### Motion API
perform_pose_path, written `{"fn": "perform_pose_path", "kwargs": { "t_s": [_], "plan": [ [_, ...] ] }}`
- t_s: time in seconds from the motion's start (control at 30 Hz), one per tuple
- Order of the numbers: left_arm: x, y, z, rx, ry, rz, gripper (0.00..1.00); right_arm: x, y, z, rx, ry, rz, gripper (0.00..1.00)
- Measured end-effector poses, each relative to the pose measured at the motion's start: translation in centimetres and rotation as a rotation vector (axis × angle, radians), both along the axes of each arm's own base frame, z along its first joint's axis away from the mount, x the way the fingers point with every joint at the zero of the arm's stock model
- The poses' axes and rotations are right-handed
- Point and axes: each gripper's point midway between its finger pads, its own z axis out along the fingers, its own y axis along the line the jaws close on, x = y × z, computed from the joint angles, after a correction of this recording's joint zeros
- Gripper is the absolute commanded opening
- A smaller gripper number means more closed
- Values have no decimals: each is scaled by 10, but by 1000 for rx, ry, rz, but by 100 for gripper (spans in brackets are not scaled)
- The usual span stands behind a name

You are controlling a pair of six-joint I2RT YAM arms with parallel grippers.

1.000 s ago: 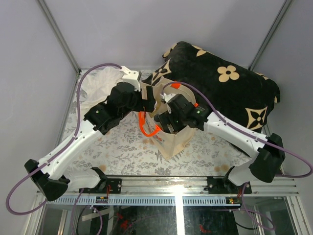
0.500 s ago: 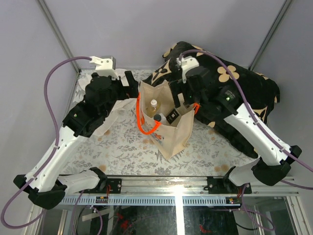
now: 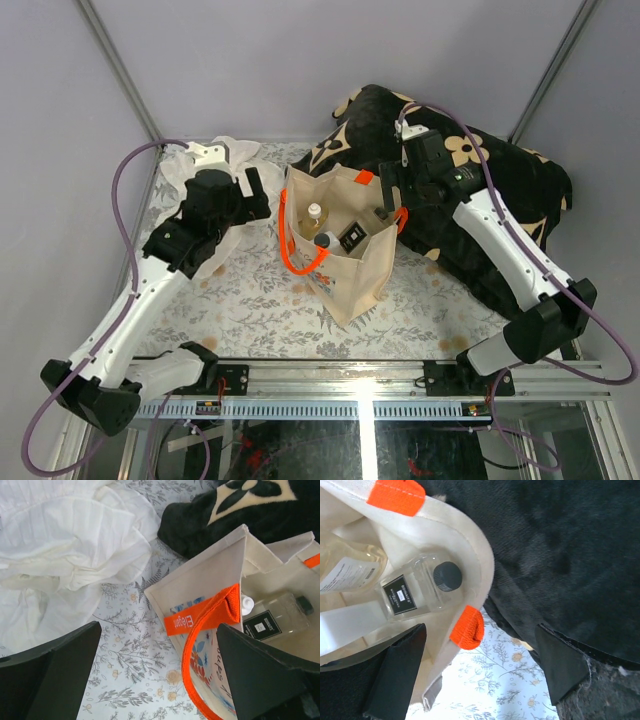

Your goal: Place the personal care products into the canvas bag

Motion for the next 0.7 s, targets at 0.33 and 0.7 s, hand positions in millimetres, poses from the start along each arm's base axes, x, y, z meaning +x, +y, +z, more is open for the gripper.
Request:
{"fn": "perform_pose_path", "kwargs": {
  "t_s": [0.33,0.7],
  "plan": [
    [-4,-1,-10,-48,0,10,100,-3,6,-31,22,67,14,100],
    [6,3,-14,-85,16,99,100,-10,3,-31,28,59,11,99]
  ]
}}
